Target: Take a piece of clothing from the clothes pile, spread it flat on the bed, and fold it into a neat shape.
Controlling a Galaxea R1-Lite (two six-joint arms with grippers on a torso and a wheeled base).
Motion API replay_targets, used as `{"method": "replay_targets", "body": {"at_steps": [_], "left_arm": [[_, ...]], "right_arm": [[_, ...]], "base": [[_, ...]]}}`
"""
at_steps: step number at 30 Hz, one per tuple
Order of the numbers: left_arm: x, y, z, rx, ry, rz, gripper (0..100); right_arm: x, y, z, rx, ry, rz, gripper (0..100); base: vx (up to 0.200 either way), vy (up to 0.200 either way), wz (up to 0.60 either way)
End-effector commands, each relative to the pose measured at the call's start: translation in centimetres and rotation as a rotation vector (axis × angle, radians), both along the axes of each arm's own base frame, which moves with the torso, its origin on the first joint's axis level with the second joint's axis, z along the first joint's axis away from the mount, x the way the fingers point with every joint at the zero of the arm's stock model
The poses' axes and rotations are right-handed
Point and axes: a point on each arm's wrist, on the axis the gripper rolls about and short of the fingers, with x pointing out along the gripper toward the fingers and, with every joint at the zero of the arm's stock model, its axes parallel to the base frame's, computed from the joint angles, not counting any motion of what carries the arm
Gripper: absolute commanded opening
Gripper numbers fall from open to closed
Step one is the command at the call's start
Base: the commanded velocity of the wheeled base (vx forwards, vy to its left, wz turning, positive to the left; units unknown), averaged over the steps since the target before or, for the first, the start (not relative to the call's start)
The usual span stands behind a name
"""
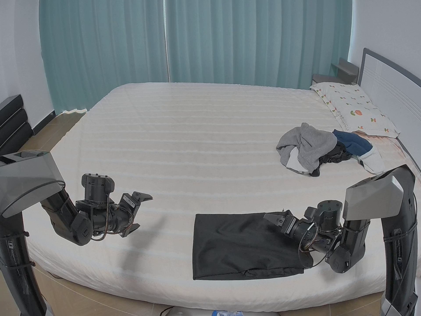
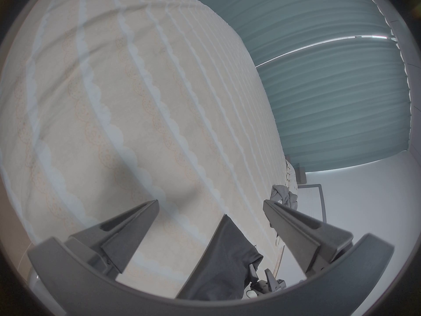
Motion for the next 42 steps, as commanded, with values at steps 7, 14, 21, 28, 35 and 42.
{"method": "replay_targets", "body": {"at_steps": [7, 14, 21, 28, 35, 42], "left_arm": [[-0.1, 0.0, -0.1, 0.001, 0.006, 0.0, 100], [-0.1, 0.0, -0.2, 0.001, 0.007, -0.002, 100], [-0.1, 0.0, -0.2, 0.002, 0.007, -0.003, 100], [-0.1, 0.0, -0.2, 0.002, 0.008, -0.003, 100], [-0.1, 0.0, -0.2, 0.002, 0.008, -0.003, 100], [-0.1, 0.0, -0.2, 0.006, 0.007, 0.002, 100]], "right_arm": [[2.1, -2.6, 0.4, -0.005, -0.064, -0.141, 100], [2.5, -4.3, 1.0, 0.0, -0.078, -0.181, 100], [2.7, -5.6, 0.6, 0.018, -0.058, -0.173, 100], [2.6, -5.8, -0.6, 0.006, -0.027, -0.167, 100], [2.6, -6.2, -1.0, -0.015, -0.024, -0.173, 100], [2.5, -6.2, -1.5, -0.019, -0.01, -0.171, 0]], "base": [[0.0, 0.0, 0.0], [0.0, 0.0, 0.0], [0.0, 0.0, 0.0], [0.0, 0.0, 0.0], [0.0, 0.0, 0.0], [0.0, 0.0, 0.0]]}}
